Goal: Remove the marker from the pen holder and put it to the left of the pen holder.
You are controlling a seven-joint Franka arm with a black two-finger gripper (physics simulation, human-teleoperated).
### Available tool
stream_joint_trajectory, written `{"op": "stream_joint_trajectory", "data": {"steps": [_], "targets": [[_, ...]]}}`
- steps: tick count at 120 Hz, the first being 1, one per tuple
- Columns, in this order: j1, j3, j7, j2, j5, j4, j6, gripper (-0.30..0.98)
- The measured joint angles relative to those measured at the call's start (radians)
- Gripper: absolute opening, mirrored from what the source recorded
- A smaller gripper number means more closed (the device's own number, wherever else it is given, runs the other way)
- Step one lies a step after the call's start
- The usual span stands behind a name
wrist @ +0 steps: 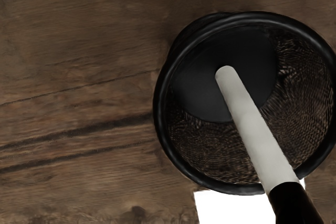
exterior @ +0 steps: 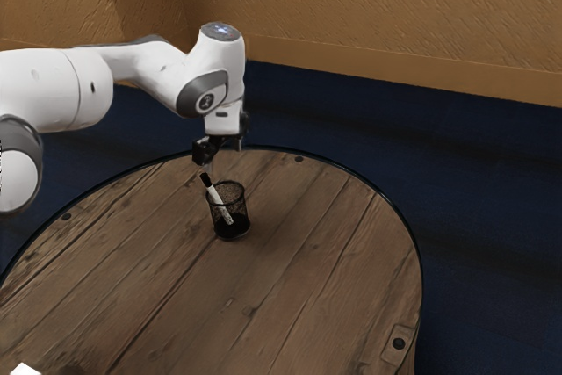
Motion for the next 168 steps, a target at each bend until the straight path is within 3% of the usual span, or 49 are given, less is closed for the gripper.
{"op": "stream_joint_trajectory", "data": {"steps": [26,44,63,98,118,144,168], "targets": [[0.010,0.084,0.177,0.001,-0.001,-0.030,0.036,0.68],[0.013,0.164,0.219,0.003,-0.177,-0.031,0.046,0.68],[0.013,0.187,0.192,-0.011,-0.246,-0.065,0.027,0.68],[-0.023,0.179,0.138,-0.109,-0.270,-0.198,0.010,0.62],[-0.031,0.142,0.099,-0.111,-0.274,-0.206,0.011,0.57],[-0.041,0.123,0.048,-0.107,-0.281,-0.197,0.014,0.40],[-0.034,0.118,0.009,-0.091,-0.296,-0.182,0.023,0.36]]}}
